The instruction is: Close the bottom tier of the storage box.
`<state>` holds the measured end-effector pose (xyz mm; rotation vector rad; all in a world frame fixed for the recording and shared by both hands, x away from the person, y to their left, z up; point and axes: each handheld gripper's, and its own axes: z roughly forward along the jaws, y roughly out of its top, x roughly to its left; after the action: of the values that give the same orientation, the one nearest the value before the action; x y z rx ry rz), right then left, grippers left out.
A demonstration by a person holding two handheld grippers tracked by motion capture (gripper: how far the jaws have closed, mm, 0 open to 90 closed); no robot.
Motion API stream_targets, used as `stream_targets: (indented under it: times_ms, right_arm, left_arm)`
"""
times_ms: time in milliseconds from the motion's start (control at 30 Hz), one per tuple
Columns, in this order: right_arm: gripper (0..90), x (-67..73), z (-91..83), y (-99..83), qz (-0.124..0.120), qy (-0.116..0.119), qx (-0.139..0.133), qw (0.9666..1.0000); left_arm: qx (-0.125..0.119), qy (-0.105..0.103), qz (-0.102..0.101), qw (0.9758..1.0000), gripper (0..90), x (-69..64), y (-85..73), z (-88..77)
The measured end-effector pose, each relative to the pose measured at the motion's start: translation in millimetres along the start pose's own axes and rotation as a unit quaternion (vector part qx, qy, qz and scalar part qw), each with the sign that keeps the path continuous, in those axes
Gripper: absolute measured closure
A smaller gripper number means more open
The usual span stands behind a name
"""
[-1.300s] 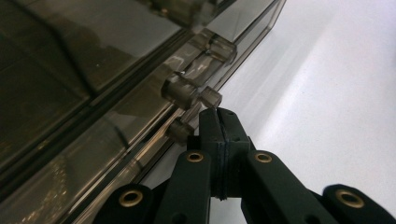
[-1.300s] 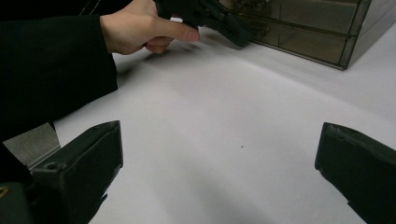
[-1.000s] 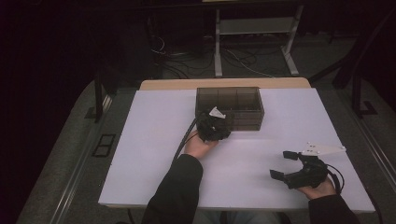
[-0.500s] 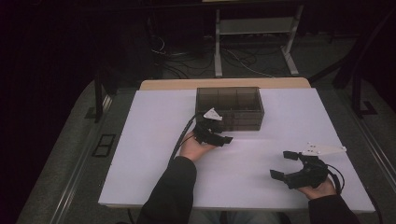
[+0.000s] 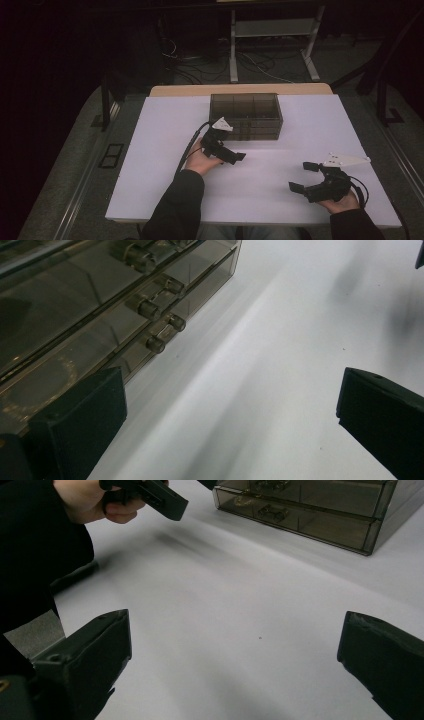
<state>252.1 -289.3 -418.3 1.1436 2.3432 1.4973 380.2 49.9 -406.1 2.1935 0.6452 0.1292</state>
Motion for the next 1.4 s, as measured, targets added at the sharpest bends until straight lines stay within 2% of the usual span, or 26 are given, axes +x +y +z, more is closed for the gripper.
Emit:
stream_targets:
  times_ms: [67,367,533,667,867,1133,1300,1400]
  right_arm:
    - [0.2,0.0,-0.1,0.0,0.001,0.0,0.0,1.0]
    - [0.3,0.0,0.9,-0.2,-0.001,-0.001,0.0,1.0]
    - [0.3,0.0,0.9,-0.2,0.001,-0.001,0.001,1.0]
    - [0.3,-0.1,1.4,-0.3,0.003,-0.001,0.002,1.0]
    - [0.3,0.0,1.7,-0.4,0.004,-0.001,0.003,1.0]
    - [0.3,-1.2,2.1,-0.4,0.004,-0.003,0.003,1.0]
    - [0.2,-1.0,2.6,-0.3,0.007,-0.001,0.007,1.0]
    - [0.3,-1.2,4.0,-0.7,0.006,0.0,0.008,0.9999]
  left_arm:
    - [-0.006,0.002,-0.008,1.0,0.0,-0.1,-2.4,-4.7]
    - [-0.027,0.02,-0.015,0.9993,0.0,4.6,-15.7,-29.1]
    - [-0.042,0.027,-0.03,0.9983,0.0,6.3,-23.6,-40.0]
    - [-0.048,0.035,-0.029,0.9978,0.0,5.7,-30.5,-48.0]
    - [-0.053,0.041,-0.039,0.997,0.0,1.8,-40.1,-58.8]
    - [-0.057,0.047,-0.034,0.9967,0.0,-7.6,-51.2,-68.2]
    - [-0.078,0.044,-0.049,0.9948,0.0,-10.6,-59.5,-75.7]
    - [-0.082,0.05,-0.05,0.9942,0.0,-13.4,-67.0,-79.0]
